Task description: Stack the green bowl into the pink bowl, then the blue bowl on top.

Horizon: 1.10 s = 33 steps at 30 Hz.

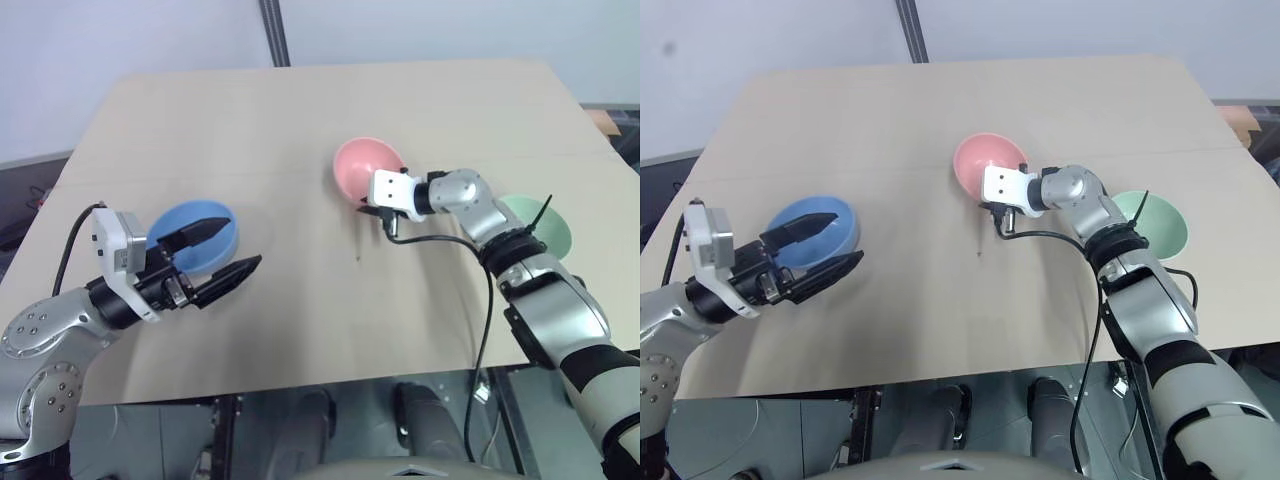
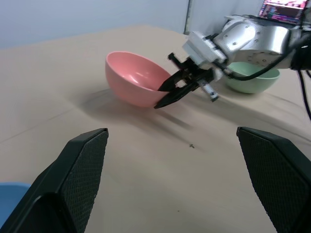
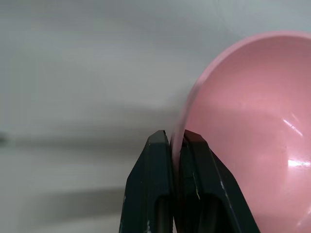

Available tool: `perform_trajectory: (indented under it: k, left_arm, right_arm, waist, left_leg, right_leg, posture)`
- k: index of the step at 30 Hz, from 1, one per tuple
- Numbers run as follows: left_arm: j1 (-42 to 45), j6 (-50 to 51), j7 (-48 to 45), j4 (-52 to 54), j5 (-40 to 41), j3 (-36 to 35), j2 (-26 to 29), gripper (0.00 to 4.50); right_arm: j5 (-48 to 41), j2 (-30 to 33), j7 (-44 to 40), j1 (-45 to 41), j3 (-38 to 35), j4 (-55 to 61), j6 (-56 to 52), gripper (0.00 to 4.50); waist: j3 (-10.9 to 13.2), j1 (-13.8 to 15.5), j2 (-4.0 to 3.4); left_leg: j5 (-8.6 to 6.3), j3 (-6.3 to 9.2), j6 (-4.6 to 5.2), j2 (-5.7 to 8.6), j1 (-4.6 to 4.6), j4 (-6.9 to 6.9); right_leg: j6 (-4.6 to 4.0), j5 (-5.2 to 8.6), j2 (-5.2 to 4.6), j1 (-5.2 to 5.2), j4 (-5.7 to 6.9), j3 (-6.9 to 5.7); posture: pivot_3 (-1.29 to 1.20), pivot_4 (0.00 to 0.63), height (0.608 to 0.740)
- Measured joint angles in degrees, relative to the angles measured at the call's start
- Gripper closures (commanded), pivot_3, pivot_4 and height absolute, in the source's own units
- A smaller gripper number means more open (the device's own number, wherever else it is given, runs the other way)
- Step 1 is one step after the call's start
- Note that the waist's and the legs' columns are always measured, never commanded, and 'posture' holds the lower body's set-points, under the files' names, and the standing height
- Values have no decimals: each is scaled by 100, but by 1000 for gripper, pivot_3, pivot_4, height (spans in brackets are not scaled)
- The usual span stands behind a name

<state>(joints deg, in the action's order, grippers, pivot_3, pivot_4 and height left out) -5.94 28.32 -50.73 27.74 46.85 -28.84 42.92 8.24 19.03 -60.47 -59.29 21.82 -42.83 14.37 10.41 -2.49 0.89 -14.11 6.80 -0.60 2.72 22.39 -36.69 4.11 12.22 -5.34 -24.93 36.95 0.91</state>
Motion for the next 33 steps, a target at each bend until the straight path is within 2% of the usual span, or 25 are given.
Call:
perform_trajectory:
  k: [4, 9, 10, 12, 16, 20, 23, 25, 29, 33]
  left_arm:
    - [34, -22, 33, -42, -52, 24, -12, 0]
    - [104, -29, -3, -146, -64, 139, -13, 0]
    - [137, -28, -28, -154, -64, 211, -13, 0]
    - [185, -28, -53, -154, -61, 258, -11, 0]
    - [200, -29, -188, -207, -61, 267, 2, 0]
    - [335, -96, -430, -292, -73, 424, 30, 0]
    - [490, -267, -856, -464, -213, 700, 95, 0]
    - [691, -429, -1323, -636, -292, 940, 194, 0]
    - [1029, -691, -1711, -999, -487, 1227, 196, 0]
    - [1187, -745, -1849, -1159, -518, 1448, 153, 0]
  right_arm:
    - [-649, 614, -992, 1268, 33, 2842, -1370, 4476]
    - [-715, 896, -1229, 1981, 309, 4234, -2695, 4476]
    - [-663, 855, -1182, 2030, 403, 4338, -2901, 3767]
    - [-606, 856, -1163, 2028, 545, 4382, -3152, 2997]
    - [-630, 822, -830, 2120, 415, 4639, -3553, 1108]
    - [-753, 934, -475, 2310, 47, 5383, -3977, 1108]
    - [-1212, 1038, -147, 2623, -676, 6348, -4885, 1108]
    - [-1318, 1137, 428, 3071, -1457, 7190, -5323, 1108]
    - [-1262, 1168, 1351, 3689, -2424, 7990, -6461, 1108]
    - [-1077, 1143, 2152, 3989, -2909, 8195, -7495, 1108]
  waist:
    - [-1, 46, 1]
    - [-2, 10, 1]
    - [-1, 7, 0]
    - [-2, 9, 1]
    - [-1, 21, 1]
    - [-2, 47, 1]
    - [-2, 75, 2]
    - [-3, 110, 3]
    - [-3, 166, 3]
    - [-4, 147, 3]
  left_leg:
    - [-2, 8, -1, 1, 12, -6]
    - [-16, -7, 22, -14, -22, -17]
    - [-16, -12, 22, -17, -31, -17]
    - [-16, -21, 22, -27, -41, -18]
    - [-16, -22, 21, -34, -39, -21]
    - [-16, -23, 21, -35, -35, -22]
    - [-16, -21, 21, -35, -28, -27]
    - [-17, -20, 20, -35, -26, -26]
    - [-18, -23, 20, -36, -28, -27]
    - [-18, -32, 21, -41, -31, -28]
  right_leg:
    - [0, 0, -4, 1, -10, -9]
    - [5, -3, 16, 26, -4, 4]
    - [2, -5, 21, 32, -2, 8]
    - [-3, -9, 31, 38, 1, 13]
    - [-10, -14, 36, 37, 1, 12]
    - [-10, -14, 36, 36, -2, 12]
    - [-10, -14, 36, 35, -5, 10]
    - [-10, -13, 36, 35, -9, 7]
    - [-10, -13, 37, 36, -8, 9]
    - [-10, -14, 40, 36, -7, 14]
  posture:
    - [0, 150, 740]
    - [0, 150, 740]
    - [0, 150, 740]
    - [0, 150, 740]
    - [0, 150, 740]
    - [0, 150, 740]
    - [0, 150, 740]
    - [0, 150, 740]
    - [0, 150, 740]
    - [0, 150, 740]
